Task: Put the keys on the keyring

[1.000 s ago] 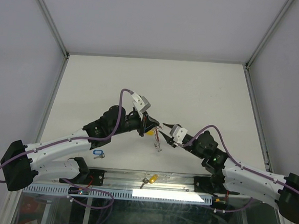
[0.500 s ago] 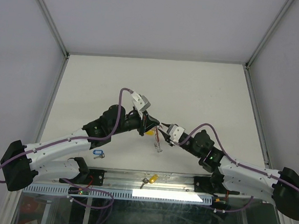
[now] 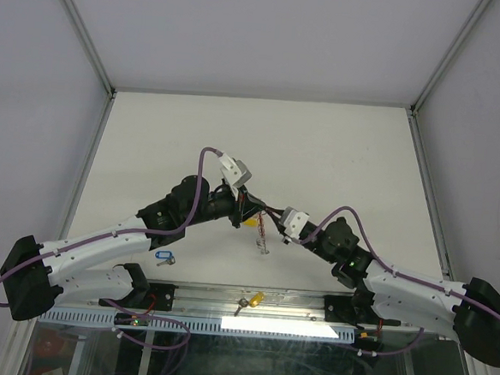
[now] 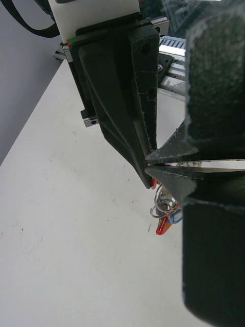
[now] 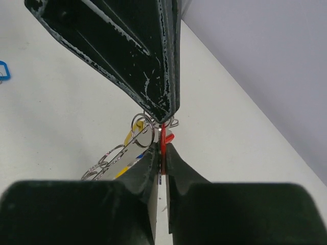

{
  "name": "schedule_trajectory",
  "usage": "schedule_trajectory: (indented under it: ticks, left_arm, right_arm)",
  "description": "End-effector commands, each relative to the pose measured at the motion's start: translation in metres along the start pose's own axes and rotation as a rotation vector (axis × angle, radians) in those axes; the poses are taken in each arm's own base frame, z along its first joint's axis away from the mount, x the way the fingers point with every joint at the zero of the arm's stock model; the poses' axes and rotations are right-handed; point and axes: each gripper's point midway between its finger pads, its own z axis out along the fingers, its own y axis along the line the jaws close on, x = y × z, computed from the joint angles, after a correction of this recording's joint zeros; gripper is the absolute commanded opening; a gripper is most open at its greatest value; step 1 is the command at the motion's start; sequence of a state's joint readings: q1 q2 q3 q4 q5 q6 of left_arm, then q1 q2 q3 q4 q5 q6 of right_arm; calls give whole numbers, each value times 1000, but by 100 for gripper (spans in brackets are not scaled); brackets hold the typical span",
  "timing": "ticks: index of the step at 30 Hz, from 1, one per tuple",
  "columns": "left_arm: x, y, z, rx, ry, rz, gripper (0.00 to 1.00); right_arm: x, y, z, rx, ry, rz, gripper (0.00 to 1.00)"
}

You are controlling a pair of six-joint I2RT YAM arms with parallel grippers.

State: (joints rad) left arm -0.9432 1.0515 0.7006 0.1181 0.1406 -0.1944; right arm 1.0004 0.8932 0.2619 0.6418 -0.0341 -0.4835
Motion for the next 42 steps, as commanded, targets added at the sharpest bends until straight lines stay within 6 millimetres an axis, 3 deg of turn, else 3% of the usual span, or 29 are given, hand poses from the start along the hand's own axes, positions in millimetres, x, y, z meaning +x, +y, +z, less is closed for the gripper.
schedule_trajectory:
  ticks: [1,3,6,10,15,25,29,37,42]
  left_arm:
    - [-43,-18,-5,57,-111,22,0]
    - [-44,-18,-6,55,-115,21,0]
    - [-47,-18,-8,55,-125,25,2]
    - [-50,-20,-10,59,-136,27,17]
    - [-62,-25,-15,79,-178,37,27]
    - [-87,-39,-40,128,-271,149,35]
    - [-93,-46,-44,162,-279,188,37]
    - [-90,-69,-43,304,-257,257,38]
    - [-80,-76,-50,359,-260,281,38]
  right_arm:
    - [-28,-15,3,54,-87,-16,5]
    - [-29,-19,0,75,-80,-22,0]
    - [-30,-26,-6,100,-66,-43,0]
    - [-34,-32,-13,98,-27,-89,0]
    - [-46,-42,-22,103,-5,-139,0]
    - [-88,-60,-39,94,-6,-173,0]
    - [-109,-56,-39,5,-44,-322,0]
    - [-126,-39,-42,-204,-43,-545,0]
    - [-142,-45,-44,-248,-45,-682,0]
